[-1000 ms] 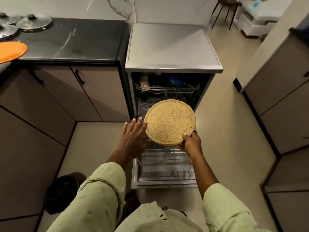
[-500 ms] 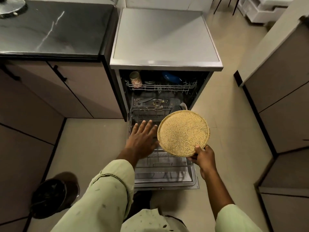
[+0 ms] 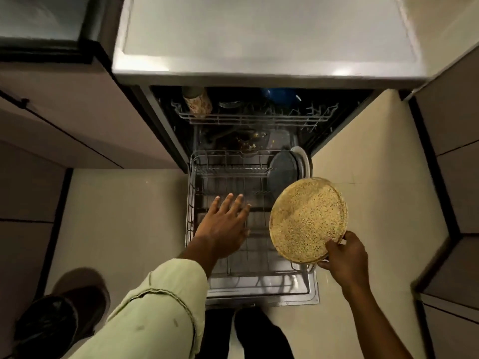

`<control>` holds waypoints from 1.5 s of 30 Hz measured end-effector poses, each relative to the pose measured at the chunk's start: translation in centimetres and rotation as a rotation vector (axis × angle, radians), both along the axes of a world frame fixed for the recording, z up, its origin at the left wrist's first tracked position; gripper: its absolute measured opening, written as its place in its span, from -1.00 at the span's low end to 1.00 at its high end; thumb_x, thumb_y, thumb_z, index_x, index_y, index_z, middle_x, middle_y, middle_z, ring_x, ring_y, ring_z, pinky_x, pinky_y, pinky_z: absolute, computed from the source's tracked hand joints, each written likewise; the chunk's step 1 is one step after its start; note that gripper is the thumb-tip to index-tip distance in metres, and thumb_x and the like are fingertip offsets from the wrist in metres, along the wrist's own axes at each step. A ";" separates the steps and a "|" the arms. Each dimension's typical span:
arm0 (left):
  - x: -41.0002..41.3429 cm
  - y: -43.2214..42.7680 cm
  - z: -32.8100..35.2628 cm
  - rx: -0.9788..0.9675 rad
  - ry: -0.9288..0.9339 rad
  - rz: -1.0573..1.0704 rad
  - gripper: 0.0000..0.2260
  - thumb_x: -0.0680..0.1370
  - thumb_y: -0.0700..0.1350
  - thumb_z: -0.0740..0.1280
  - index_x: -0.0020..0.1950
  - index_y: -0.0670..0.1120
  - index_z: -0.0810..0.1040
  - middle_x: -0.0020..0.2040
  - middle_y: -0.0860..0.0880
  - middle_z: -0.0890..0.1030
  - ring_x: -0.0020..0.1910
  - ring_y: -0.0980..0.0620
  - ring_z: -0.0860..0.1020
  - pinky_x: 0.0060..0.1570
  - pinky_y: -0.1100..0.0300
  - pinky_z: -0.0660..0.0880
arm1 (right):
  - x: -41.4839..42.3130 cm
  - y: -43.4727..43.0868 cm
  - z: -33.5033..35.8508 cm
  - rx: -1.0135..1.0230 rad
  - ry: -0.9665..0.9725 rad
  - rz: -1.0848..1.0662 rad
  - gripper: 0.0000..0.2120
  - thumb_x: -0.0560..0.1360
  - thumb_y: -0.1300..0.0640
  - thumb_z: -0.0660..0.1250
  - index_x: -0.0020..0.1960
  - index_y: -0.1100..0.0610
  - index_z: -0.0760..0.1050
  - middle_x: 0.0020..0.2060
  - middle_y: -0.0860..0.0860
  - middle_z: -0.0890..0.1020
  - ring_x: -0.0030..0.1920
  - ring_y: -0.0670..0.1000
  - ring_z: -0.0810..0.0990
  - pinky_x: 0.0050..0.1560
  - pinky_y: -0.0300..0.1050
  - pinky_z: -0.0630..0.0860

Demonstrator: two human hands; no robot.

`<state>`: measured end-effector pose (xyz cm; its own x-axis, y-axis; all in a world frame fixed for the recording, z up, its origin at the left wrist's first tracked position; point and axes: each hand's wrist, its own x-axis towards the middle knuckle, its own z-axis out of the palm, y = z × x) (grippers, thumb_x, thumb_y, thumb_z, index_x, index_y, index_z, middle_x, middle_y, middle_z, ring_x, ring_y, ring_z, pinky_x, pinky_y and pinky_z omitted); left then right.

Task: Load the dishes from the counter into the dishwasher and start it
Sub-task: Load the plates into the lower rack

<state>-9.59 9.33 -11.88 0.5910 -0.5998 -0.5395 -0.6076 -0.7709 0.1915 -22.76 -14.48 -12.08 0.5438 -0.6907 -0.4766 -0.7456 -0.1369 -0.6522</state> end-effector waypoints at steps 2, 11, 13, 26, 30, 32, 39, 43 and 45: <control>1.8 -0.7 -3.6 0.034 0.045 -0.011 -0.41 0.69 0.12 0.02 0.62 -0.03 -0.15 0.62 -0.13 -0.21 0.58 -0.15 -0.24 0.54 -0.16 -0.21 | 2.4 -0.9 -2.7 -0.055 0.041 0.061 -0.91 0.44 0.05 0.29 -0.06 -0.07 0.48 -0.17 0.10 0.65 -0.17 0.19 0.64 -0.14 0.16 0.62; 6.4 -5.7 -23.8 0.178 0.046 -0.136 -0.37 0.69 0.09 0.04 0.61 -0.11 -0.21 0.61 -0.18 -0.22 0.59 -0.14 -0.18 0.57 -0.07 -0.15 | 10.8 -5.6 -15.4 -0.504 -0.004 0.372 -0.79 0.50 0.14 0.23 -0.07 0.27 0.54 -0.32 0.26 0.62 -0.28 0.26 0.60 -0.33 -0.15 0.12; 7.8 -7.7 -27.1 0.166 0.019 -0.158 -0.34 0.68 0.07 0.10 0.61 -0.15 -0.19 0.61 -0.20 -0.18 0.60 -0.16 -0.14 0.57 -0.07 -0.10 | 11.9 -5.9 -17.2 -0.608 -0.023 0.419 -0.73 0.49 0.09 0.21 -0.04 0.29 0.55 -0.30 0.28 0.62 -0.26 0.30 0.60 -0.30 -0.15 0.04; 9.9 -11.6 -34.7 0.194 0.217 0.024 -0.07 0.54 -0.08 0.39 0.60 -0.16 -0.26 0.62 -0.17 -0.19 0.60 -0.11 -0.14 0.57 0.01 -0.09 | 17.1 -4.9 -21.9 -0.664 -0.076 0.406 -0.74 0.55 0.11 0.29 0.05 0.32 0.56 -0.16 0.27 0.65 -0.13 0.30 0.60 -0.22 -0.16 0.26; 10.5 -12.0 -34.0 0.267 0.062 -0.123 -0.12 0.57 0.05 0.33 0.60 -0.18 -0.23 0.60 -0.20 -0.24 0.59 -0.14 -0.19 0.51 -0.09 -0.26 | 19.0 -4.6 -21.7 -0.709 -0.011 0.464 -0.73 0.57 0.11 0.26 0.12 0.29 0.55 -0.02 0.27 0.64 0.02 0.31 0.59 -0.03 0.00 0.47; 10.6 -11.8 -33.9 0.302 0.020 -0.169 -0.11 0.56 0.13 0.32 0.61 -0.15 -0.21 0.61 -0.18 -0.24 0.59 -0.14 -0.20 0.46 -0.21 -0.31 | 19.6 -4.5 -21.9 -0.710 -0.006 0.478 -0.74 0.58 0.12 0.26 0.14 0.28 0.55 0.01 0.24 0.65 0.05 0.27 0.60 0.04 0.00 0.50; 10.9 -10.9 -34.3 0.190 0.212 -0.012 -0.06 0.54 0.03 0.39 0.61 -0.08 -0.28 0.60 -0.10 -0.29 0.59 -0.11 -0.22 0.52 -0.18 -0.19 | 21.3 -4.0 -24.7 -0.737 0.100 0.488 -0.66 0.63 0.10 0.22 0.32 0.24 0.49 0.17 0.22 0.62 0.21 0.23 0.57 0.23 -0.03 0.42; 11.1 -10.8 -34.7 0.202 0.189 -0.038 -0.07 0.55 0.06 0.35 0.60 -0.08 -0.30 0.60 -0.11 -0.28 0.59 -0.11 -0.20 0.51 -0.13 -0.21 | 21.9 -3.3 -24.8 -0.768 0.070 0.457 -0.61 0.61 0.10 0.28 0.40 0.20 0.44 0.23 0.19 0.59 0.28 0.20 0.53 0.34 -0.04 0.33; 11.0 -10.8 -34.6 0.207 0.190 -0.040 -0.08 0.55 0.05 0.34 0.60 -0.09 -0.30 0.60 -0.12 -0.28 0.59 -0.11 -0.20 0.51 -0.12 -0.23 | 21.6 -3.0 -24.7 -0.827 0.076 0.451 -0.58 0.60 0.11 0.29 0.44 0.15 0.40 0.24 0.16 0.59 0.29 0.17 0.52 0.34 -0.12 0.20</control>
<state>1.41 -1.43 -46.49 0.4456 -0.4860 -0.7518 -0.6069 -0.7814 0.1454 -1.12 -17.44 -36.77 0.8296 -0.5577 0.0255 -0.5460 -0.8201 -0.1711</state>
